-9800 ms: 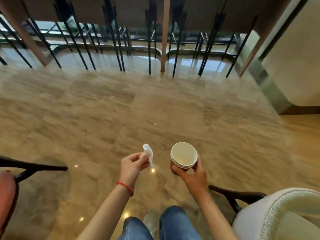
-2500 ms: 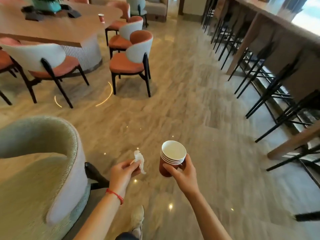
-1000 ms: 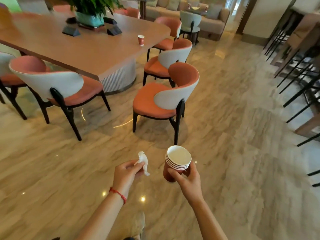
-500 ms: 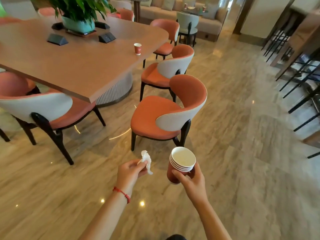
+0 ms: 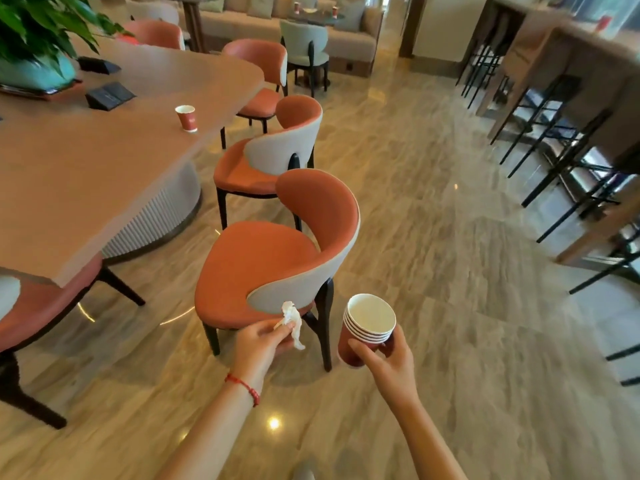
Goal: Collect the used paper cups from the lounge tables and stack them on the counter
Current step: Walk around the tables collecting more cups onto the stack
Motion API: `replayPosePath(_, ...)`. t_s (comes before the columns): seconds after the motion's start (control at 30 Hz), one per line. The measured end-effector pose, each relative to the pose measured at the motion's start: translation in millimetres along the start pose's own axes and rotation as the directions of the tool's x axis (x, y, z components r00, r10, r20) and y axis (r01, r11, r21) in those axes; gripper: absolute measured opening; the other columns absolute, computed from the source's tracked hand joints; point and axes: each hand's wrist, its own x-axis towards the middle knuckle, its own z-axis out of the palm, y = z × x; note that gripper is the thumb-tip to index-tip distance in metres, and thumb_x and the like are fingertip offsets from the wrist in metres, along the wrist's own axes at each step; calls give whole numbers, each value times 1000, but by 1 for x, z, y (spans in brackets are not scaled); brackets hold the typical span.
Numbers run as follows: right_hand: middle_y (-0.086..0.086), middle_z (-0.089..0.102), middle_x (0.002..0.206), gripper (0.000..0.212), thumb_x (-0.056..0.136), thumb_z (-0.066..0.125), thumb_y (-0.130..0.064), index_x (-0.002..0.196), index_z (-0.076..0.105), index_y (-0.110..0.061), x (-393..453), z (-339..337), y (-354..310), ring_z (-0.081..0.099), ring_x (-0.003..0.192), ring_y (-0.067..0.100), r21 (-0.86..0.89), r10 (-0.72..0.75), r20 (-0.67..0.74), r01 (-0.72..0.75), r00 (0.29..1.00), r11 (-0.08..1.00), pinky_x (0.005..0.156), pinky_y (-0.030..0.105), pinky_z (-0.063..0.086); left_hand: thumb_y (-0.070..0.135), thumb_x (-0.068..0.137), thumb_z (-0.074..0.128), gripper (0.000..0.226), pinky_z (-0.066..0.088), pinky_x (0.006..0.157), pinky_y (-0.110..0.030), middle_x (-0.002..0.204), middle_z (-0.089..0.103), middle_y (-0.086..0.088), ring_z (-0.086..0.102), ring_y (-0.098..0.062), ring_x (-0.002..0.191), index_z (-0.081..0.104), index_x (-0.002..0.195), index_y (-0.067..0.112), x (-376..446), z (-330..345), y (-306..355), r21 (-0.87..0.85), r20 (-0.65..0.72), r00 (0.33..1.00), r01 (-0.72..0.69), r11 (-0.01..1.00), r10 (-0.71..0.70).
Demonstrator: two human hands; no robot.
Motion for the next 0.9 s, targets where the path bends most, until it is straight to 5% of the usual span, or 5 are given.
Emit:
replayPosePath(0.17,-13,66,112,66,68,83,-19,125,52,-26,54,-25,1,61,102,0,-6,33,-77,-34,996,999,81,12,49,3,80,66,15,58,64,-24,62,72,4,69,-9,61,69,70,14,52,54,19,22,93,995,23,999,-25)
replayPosePath(0.67,-20,67,102,53,67,83,-14,107,56,-38,250,-96,2,62,97,0,-24,65,-327,-77,943,997,77,13,49,-1,79,66,4,55,57,-18,68,70,-12,67,-14,58,69,77,-2,226,240,70,66,321,945,44,997,-63)
replayPosePath(0.9,-20,66,107,56,67,82,-18,109,55,-42,337,-133,1,61,102,0,-26,67,-329,-80,942,996,79,13,49,0,79,66,4,53,53,-16,72,70,-13,68,-15,57,69,81,-1,293,315,83,84,302,946,99,992,-120)
